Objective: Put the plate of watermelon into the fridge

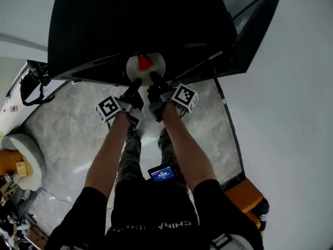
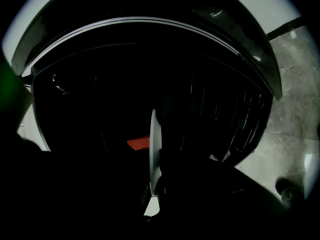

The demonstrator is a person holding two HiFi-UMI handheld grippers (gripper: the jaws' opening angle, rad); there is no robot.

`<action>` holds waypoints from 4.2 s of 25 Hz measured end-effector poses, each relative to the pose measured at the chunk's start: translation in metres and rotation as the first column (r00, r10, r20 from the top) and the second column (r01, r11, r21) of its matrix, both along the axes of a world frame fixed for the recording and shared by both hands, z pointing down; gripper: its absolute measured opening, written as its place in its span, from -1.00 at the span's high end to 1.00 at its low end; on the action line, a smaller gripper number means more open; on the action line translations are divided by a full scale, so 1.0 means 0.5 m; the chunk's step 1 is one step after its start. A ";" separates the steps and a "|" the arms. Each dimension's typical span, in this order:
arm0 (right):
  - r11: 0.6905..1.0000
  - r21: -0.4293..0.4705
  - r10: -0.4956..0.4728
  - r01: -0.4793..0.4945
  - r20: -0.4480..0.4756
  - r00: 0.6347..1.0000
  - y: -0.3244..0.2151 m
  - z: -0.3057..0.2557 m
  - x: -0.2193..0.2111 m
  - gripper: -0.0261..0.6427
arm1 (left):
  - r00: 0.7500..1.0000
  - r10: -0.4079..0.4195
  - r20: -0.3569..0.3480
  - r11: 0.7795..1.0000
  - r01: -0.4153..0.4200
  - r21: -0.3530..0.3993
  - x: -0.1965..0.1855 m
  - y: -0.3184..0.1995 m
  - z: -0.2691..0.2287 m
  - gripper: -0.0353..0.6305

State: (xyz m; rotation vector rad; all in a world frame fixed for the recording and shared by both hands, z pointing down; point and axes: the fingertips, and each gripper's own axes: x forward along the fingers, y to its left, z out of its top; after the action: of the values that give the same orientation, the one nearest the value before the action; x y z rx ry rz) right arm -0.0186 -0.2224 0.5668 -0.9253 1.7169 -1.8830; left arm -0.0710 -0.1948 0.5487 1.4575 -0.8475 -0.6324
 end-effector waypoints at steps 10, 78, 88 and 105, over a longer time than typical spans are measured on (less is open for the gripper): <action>0.999 -0.049 -0.023 0.022 -0.021 0.999 -0.067 0.078 -0.023 0.85 | 0.989 -0.133 -0.065 0.989 0.128 -0.078 -0.024 -0.062 0.092 0.77; 0.802 0.092 -0.157 0.590 -0.921 0.357 -0.151 0.090 -0.019 0.83 | 0.320 0.134 0.938 0.923 -0.384 -0.001 -0.030 -0.161 0.116 0.83; 0.752 0.129 -0.208 0.646 -0.884 0.418 -0.029 -0.068 0.005 0.83 | 0.485 0.013 0.874 0.767 -0.566 0.303 0.057 -0.044 -0.136 0.83; 0.735 0.224 -0.114 0.640 -0.889 0.443 0.150 -0.325 0.063 0.83 | 0.497 0.126 0.859 0.715 -0.645 0.269 0.042 0.153 -0.303 0.83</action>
State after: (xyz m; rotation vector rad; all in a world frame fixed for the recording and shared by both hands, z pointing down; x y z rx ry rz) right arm 0.0127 -0.1472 0.4042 -1.3735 3.0977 -0.9499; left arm -0.0502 -0.1184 0.3973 2.5081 -0.9501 0.2634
